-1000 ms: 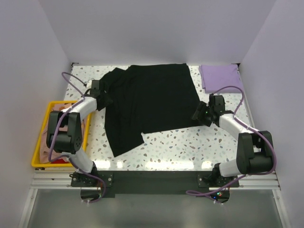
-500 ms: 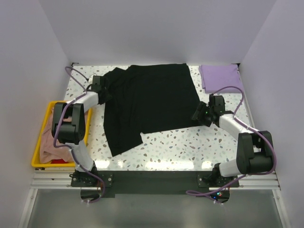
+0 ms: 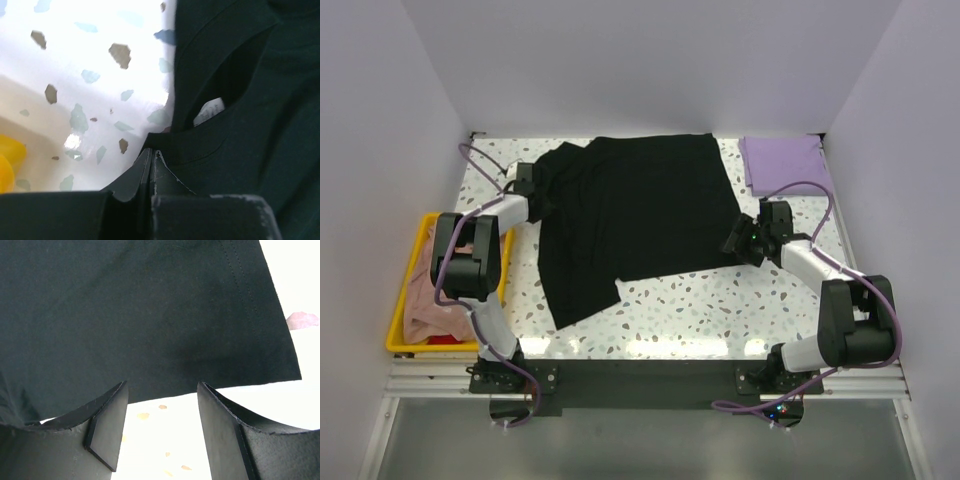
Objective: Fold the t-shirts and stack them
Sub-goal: Flatten the tshirt out
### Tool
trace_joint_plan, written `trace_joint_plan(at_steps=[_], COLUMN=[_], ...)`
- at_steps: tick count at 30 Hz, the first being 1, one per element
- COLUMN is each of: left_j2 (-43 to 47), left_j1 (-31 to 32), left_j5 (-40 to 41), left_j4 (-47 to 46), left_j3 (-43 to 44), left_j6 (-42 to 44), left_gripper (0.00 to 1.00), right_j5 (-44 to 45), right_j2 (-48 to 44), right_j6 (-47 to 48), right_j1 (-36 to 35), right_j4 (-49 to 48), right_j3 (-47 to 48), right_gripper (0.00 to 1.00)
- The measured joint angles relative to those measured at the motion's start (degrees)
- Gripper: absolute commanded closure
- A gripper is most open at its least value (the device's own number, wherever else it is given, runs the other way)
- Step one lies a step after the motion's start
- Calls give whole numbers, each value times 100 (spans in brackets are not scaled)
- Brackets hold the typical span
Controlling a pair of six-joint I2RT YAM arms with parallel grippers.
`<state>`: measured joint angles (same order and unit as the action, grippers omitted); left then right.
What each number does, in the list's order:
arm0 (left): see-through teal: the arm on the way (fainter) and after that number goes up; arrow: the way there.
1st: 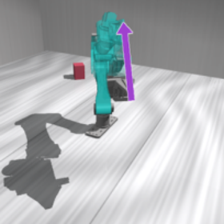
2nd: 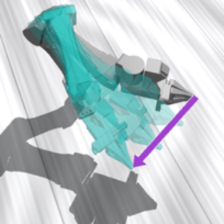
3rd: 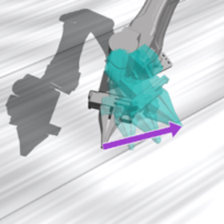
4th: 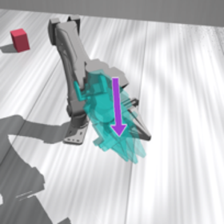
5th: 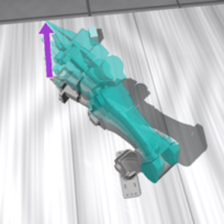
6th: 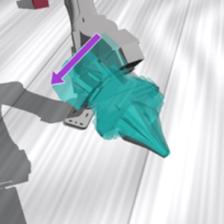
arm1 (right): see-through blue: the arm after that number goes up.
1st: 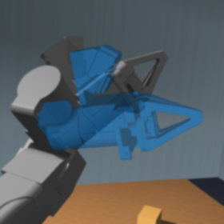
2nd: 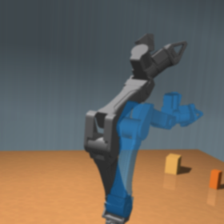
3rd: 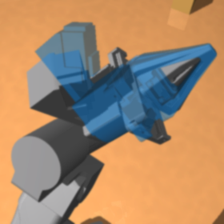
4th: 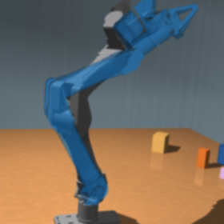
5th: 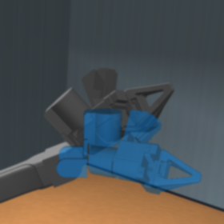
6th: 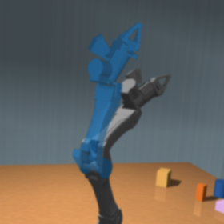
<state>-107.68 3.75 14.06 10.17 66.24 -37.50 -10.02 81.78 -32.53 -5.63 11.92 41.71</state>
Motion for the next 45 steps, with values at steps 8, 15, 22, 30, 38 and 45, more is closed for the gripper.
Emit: trace_joint_plan(at_steps=[8, 15, 22, 30, 38, 45], left_j2=[243, 527, 1248, 1893, 2638, 2811], left_j1=[-37, -114, -192, -260, -326, -168], left_j5=[144, 260, 444, 638, 227, -212], left_j4=[125, 509, 1174, 1569, 1429, 1064], left_j3=[-459, -673, -1209, -1698, -1838, -1906], left_j6=[-363, -702, -1139, -1296, -979, -879], left_gripper=[100, 100, 100, 100, 80, 81], right_j5=[-7, -20, -20, 0, 96, 393], right_j2=[11, 46, 46, 46, 39, 210], right_j6=[0, -2, 0, 0, 24, 26], right_j1=[-7, -7, -7, -7, -11, -11], right_j4=[-83, -90, -96, -79, -48, 155], right_j3=[-20, -66, -74, -83, -81, 365], right_gripper=[39, 39, 39, 39, 37, 36])
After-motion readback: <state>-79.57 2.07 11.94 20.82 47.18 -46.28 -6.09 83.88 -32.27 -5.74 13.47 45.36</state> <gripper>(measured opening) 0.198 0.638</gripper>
